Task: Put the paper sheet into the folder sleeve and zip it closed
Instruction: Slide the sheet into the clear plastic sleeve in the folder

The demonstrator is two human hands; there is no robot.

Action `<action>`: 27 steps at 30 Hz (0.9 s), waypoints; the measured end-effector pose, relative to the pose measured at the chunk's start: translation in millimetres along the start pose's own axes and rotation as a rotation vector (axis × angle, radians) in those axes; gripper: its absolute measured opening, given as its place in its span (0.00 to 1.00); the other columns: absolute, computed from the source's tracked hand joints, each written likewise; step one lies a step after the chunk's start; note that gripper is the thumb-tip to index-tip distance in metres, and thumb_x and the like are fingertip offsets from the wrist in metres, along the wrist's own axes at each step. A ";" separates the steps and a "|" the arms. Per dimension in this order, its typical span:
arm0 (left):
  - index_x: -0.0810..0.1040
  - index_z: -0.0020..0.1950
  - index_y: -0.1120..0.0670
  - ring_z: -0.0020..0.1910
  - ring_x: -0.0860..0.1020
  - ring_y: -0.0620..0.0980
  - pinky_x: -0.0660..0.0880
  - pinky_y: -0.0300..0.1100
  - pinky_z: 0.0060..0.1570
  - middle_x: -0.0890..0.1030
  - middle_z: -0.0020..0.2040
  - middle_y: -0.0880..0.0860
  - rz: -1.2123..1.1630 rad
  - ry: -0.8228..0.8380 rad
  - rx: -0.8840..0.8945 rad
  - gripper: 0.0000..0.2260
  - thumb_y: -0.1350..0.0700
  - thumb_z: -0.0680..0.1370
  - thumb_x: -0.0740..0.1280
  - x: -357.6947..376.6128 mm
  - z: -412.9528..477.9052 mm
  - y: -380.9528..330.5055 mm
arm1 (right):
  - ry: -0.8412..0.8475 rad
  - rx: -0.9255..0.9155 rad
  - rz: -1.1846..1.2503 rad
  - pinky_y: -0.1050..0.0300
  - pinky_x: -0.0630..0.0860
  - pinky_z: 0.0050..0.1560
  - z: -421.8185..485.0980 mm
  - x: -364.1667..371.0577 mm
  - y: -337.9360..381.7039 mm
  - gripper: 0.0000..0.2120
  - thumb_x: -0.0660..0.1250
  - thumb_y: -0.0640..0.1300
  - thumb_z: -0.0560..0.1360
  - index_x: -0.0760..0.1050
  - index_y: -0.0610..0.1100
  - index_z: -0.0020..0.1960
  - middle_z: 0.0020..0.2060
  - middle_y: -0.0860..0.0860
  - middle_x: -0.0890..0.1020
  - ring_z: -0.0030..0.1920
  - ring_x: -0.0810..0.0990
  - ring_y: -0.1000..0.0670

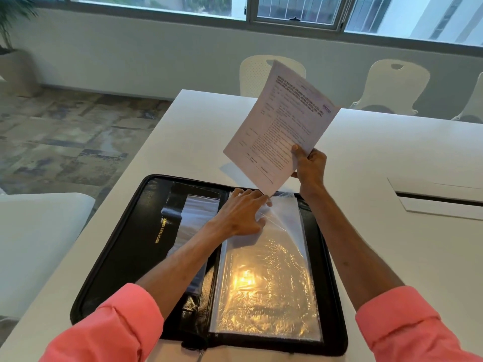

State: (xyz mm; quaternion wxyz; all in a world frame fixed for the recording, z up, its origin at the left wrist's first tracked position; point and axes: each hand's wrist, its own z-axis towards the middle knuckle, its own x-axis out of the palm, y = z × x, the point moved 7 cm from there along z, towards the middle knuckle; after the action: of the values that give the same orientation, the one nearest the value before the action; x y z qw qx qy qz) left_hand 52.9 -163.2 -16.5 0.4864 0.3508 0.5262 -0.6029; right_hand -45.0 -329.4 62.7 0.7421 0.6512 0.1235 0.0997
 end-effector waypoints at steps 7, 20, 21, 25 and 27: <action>0.82 0.68 0.49 0.71 0.80 0.52 0.70 0.55 0.77 0.83 0.72 0.49 -0.040 -0.045 -0.066 0.17 0.47 0.80 0.71 -6.1 1.4 6.7 | 0.029 0.000 -0.111 0.41 0.88 0.45 3.1 -15.8 0.5 0.06 0.68 0.42 0.85 0.83 0.43 0.53 0.50 0.46 0.89 0.46 0.89 0.42; 0.84 0.58 0.50 0.60 0.81 0.50 0.67 0.45 0.63 0.86 0.59 0.48 -0.025 -0.211 -0.159 0.10 0.45 0.83 0.72 -20.2 1.6 36.9 | 0.222 -0.030 -0.258 0.49 0.89 0.41 23.2 -30.3 3.9 0.08 0.70 0.41 0.85 0.84 0.52 0.51 0.50 0.49 0.90 0.46 0.91 0.48; 0.84 0.58 0.50 0.60 0.80 0.51 0.68 0.45 0.63 0.86 0.60 0.48 -0.006 -0.198 -0.158 0.10 0.46 0.83 0.71 -22.6 1.9 41.5 | 0.257 -0.027 -0.251 0.49 0.89 0.39 23.8 -30.0 3.0 0.08 0.70 0.41 0.85 0.85 0.51 0.52 0.50 0.50 0.90 0.45 0.91 0.49; 0.83 0.62 0.51 0.61 0.77 0.52 0.73 0.49 0.64 0.82 0.65 0.50 0.068 -0.099 -0.123 0.12 0.48 0.86 0.64 -28.8 1.4 59.1 | 0.328 -0.026 -0.273 0.52 0.88 0.35 29.0 -28.0 -1.3 0.05 0.70 0.42 0.85 0.85 0.48 0.57 0.48 0.52 0.90 0.41 0.91 0.53; 0.82 0.65 0.52 0.62 0.77 0.52 0.74 0.50 0.65 0.78 0.67 0.51 0.117 -0.072 -0.114 0.14 0.48 0.87 0.62 -32.0 0.4 65.2 | 0.350 -0.018 -0.279 0.52 0.88 0.37 32.9 -27.0 -3.3 0.06 0.70 0.43 0.85 0.85 0.46 0.59 0.49 0.51 0.90 0.44 0.91 0.52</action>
State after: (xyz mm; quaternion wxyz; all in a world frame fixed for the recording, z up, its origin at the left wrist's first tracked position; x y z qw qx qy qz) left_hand 124.2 -154.8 -5.6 0.5586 0.3306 0.5204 -0.5548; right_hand -60.3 -369.1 64.9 0.7216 0.5941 0.3385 0.1087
